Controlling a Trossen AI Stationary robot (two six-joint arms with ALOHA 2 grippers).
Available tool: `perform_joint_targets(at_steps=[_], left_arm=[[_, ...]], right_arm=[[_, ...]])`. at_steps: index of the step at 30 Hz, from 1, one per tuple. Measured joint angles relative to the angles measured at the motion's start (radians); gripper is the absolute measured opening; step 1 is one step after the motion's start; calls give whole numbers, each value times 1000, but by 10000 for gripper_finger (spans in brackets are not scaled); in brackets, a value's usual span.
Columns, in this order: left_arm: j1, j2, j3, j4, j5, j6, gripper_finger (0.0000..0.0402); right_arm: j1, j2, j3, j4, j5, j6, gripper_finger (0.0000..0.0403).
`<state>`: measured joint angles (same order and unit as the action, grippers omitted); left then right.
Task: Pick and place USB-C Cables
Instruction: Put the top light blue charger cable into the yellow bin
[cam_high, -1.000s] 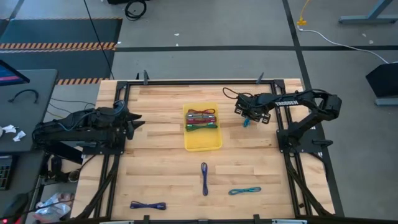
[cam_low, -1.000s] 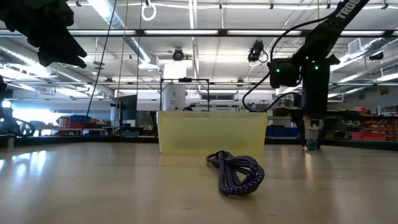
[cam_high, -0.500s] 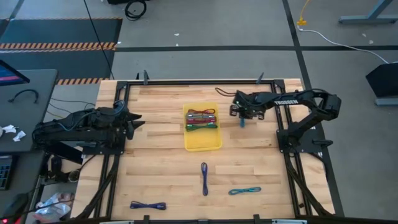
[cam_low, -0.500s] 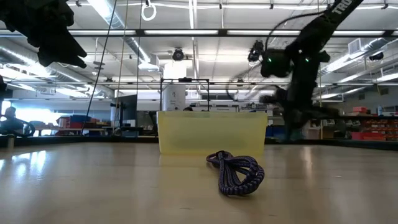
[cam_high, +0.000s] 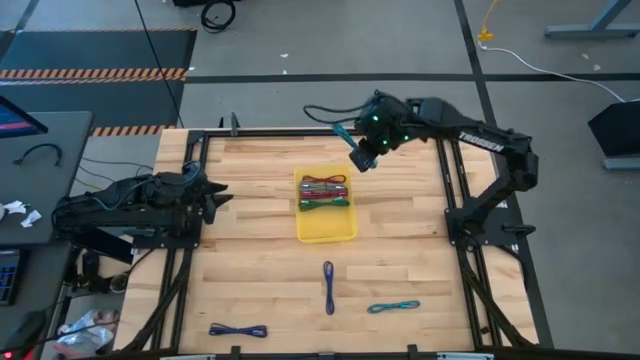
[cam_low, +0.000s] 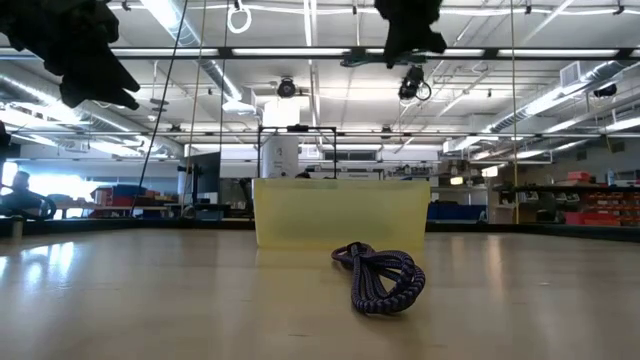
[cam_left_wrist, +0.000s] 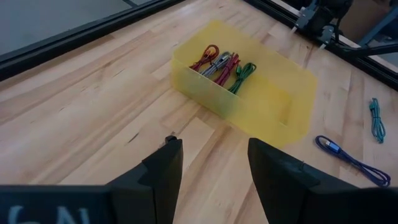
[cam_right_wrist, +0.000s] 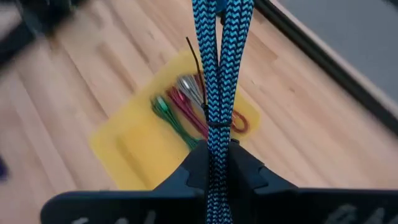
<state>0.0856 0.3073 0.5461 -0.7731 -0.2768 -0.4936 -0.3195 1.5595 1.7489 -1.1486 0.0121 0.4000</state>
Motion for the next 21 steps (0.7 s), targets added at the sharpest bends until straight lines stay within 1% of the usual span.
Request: perform_joint_targets(at_steps=[4, 7, 12, 16, 21], left_arm=[[0, 0, 0, 0, 0, -20, 188], [0, 0, 0, 0, 0, -20, 188], [0, 0, 0, 0, -13, -20, 188], [0, 0, 0, -1, -17, -19, 188], [0, 0, 0, -3, -18, -19, 188]], right_arm=[[53, 121, 219, -236, 13, -133, 30], [97, 233, 304, -351, -24, -237, 30], [165, 390, 318, -318, -121, -406, 30], [208, 496, 318, -266, -152, -496, 30], [227, 586, 319, -206, -164, -582, 30]])
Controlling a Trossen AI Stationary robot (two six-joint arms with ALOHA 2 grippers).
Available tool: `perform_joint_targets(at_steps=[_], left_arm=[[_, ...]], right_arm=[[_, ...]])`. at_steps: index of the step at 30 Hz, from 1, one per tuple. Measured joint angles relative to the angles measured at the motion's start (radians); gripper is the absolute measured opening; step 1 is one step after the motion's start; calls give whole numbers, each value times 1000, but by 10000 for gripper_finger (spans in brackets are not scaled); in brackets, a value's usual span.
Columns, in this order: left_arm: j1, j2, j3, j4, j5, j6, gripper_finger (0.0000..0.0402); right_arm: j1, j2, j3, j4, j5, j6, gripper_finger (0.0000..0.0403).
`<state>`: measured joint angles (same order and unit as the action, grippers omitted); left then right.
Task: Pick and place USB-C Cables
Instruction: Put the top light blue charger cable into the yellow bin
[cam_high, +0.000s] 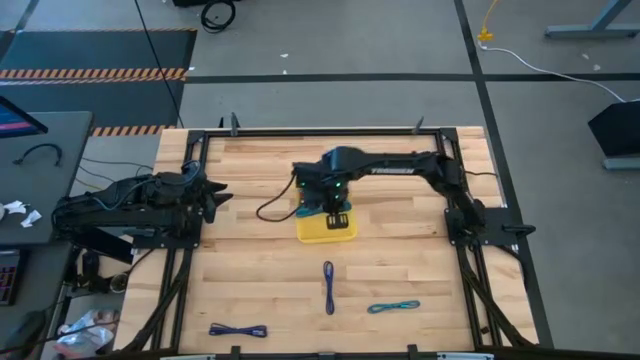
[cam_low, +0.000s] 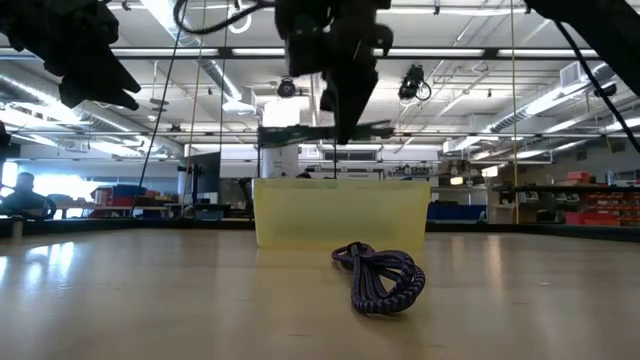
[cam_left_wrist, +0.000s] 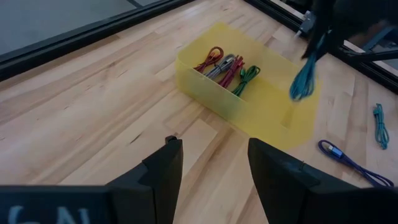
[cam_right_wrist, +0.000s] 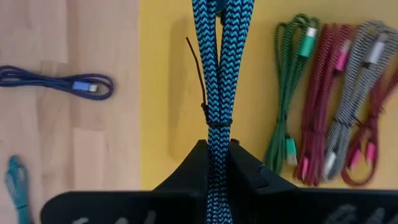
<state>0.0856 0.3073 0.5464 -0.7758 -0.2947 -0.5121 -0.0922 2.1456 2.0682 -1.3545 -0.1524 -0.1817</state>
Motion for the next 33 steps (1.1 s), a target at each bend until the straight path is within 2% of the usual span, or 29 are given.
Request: perform_joint_targets(at_steps=[10, 18, 24, 33], left_arm=[[0, 0, 0, -17, 0, 0, 188], [0, 0, 0, -28, 0, 1, 188], [0, 0, 0, -31, 0, 0, 188], [0, 0, 0, -31, 0, 0, 188]], right_arm=[[-62, 94, -12, 48, 24, -76, 30], [-134, 96, -162, 135, 39, -49, 30], [-147, 94, -273, 229, 16, -15, 30], [-137, 93, -284, 276, 20, -1, 30]])
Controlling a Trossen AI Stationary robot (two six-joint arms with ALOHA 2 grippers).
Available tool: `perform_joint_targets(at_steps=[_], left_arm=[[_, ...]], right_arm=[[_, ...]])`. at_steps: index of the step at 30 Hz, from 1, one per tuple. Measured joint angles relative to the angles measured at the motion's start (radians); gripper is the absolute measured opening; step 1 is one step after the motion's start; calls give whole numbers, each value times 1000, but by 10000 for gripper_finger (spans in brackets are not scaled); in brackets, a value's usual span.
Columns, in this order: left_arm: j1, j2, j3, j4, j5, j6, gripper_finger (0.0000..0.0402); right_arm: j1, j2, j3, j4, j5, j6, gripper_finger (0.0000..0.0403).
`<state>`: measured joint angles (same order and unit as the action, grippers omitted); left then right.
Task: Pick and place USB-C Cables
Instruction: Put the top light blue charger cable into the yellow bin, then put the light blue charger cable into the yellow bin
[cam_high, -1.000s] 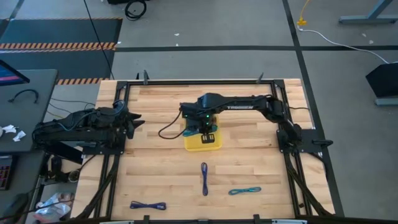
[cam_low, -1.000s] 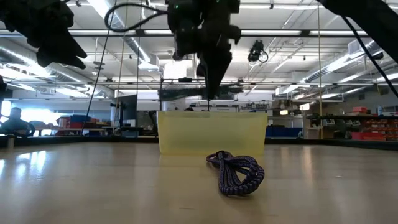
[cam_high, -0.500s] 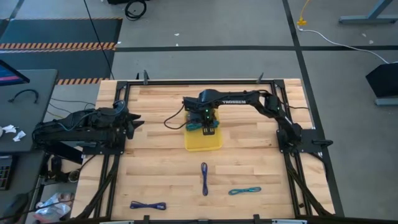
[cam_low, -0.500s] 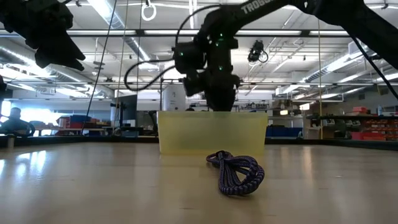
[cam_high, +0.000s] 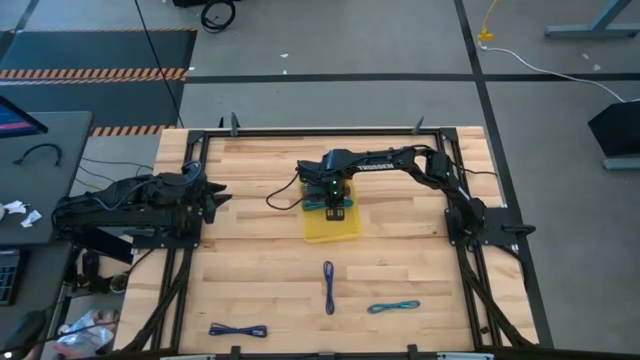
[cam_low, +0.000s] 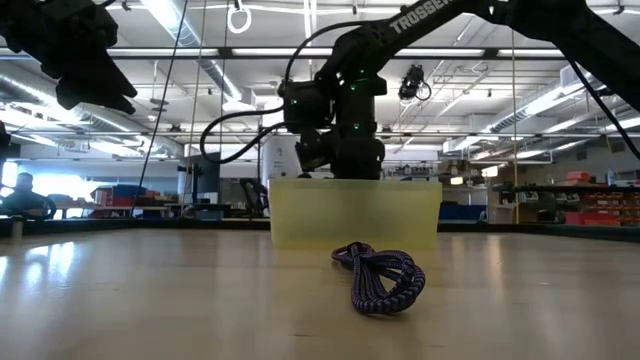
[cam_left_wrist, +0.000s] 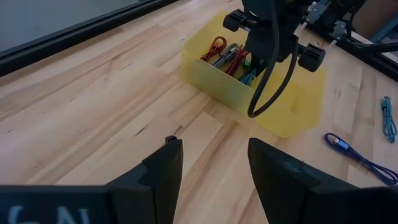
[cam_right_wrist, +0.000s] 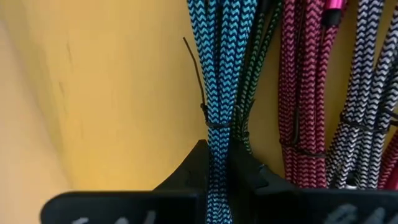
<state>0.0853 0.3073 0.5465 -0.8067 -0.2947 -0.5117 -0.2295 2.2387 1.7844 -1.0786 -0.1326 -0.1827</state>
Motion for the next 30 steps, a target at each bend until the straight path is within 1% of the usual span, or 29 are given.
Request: perform_joint_targets(at_steps=[3, 4, 11, 14, 16, 20, 24, 30], left_arm=[[0, 0, 0, 0, 0, 0, 188], [0, 0, 0, 0, 0, 0, 188], [0, 0, 0, 0, 0, 0, 188], [0, 0, 0, 0, 0, 0, 188], [0, 0, 0, 0, 0, 0, 188], [0, 0, 0, 0, 0, -1, 188], [0, 0, 0, 1, 0, -22, 188], [0, 1, 0, 1, 33, -27, 188]], right_arm=[[0, 0, 0, -1, 0, 5, 31], [0, 0, 0, 0, 2, 6, 40], [10, -4, 1, -7, 88, 49, 154], [18, -29, 0, -22, 102, 52, 189], [24, -57, 0, -33, 103, 58, 205], [47, -136, 0, -47, 98, 112, 223], [70, -252, 0, -44, 99, 203, 224], [101, -451, 1, -70, 89, 425, 221]])
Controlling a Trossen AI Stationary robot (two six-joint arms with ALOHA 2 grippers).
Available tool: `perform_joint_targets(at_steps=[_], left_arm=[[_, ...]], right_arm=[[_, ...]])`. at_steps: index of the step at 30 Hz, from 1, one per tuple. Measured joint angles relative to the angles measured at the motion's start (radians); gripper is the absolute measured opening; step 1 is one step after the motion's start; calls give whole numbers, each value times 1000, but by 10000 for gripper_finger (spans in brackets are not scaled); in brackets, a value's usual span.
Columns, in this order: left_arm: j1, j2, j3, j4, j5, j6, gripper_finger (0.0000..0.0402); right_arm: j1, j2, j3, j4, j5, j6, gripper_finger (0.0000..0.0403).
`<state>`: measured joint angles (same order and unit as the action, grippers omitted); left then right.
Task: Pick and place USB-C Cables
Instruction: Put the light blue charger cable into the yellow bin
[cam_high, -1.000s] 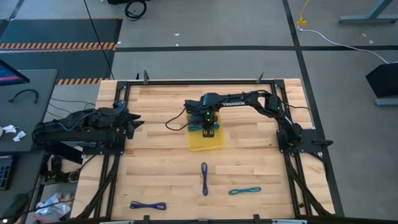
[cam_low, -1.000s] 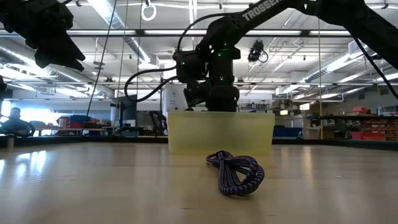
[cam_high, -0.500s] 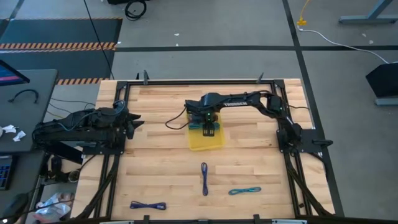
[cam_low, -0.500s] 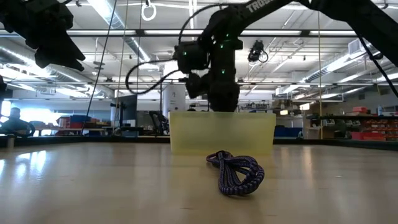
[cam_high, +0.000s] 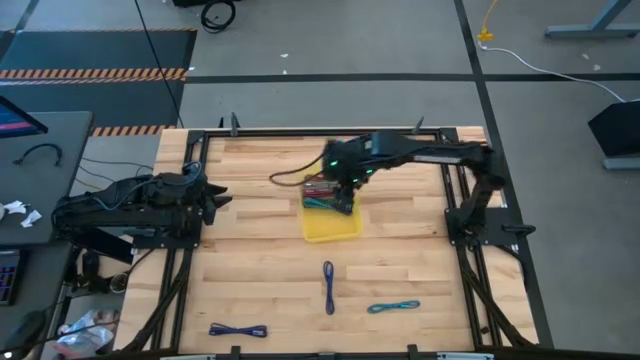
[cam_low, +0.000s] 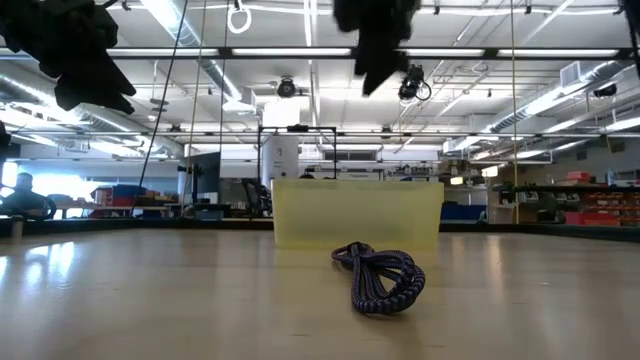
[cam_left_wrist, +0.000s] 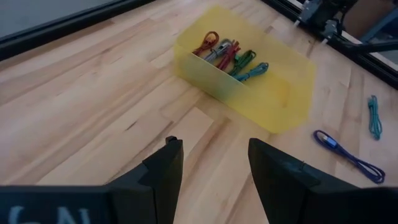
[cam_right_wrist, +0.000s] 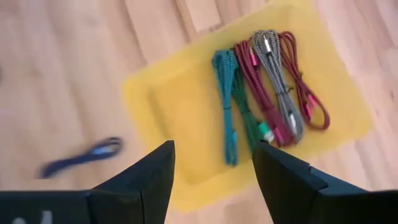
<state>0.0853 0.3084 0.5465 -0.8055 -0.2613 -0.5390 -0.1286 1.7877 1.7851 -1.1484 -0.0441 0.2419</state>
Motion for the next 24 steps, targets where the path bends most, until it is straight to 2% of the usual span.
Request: perform_joint_targets(at_steps=[9, 12, 17, 24], left_arm=[[0, 0, 0, 0, -10, 2, 188], [0, 0, 0, 0, -16, 19, 188], [0, 0, 0, 0, -33, 28, 188], [0, 0, 0, 0, -56, 28, 188]], right_arm=[[36, -246, 1, -170, -13, 346, 222], [44, -293, 1, -216, -75, 416, 220], [90, -328, 1, -222, -164, 490, 217], [194, -298, 0, -267, -171, 577, 217]])
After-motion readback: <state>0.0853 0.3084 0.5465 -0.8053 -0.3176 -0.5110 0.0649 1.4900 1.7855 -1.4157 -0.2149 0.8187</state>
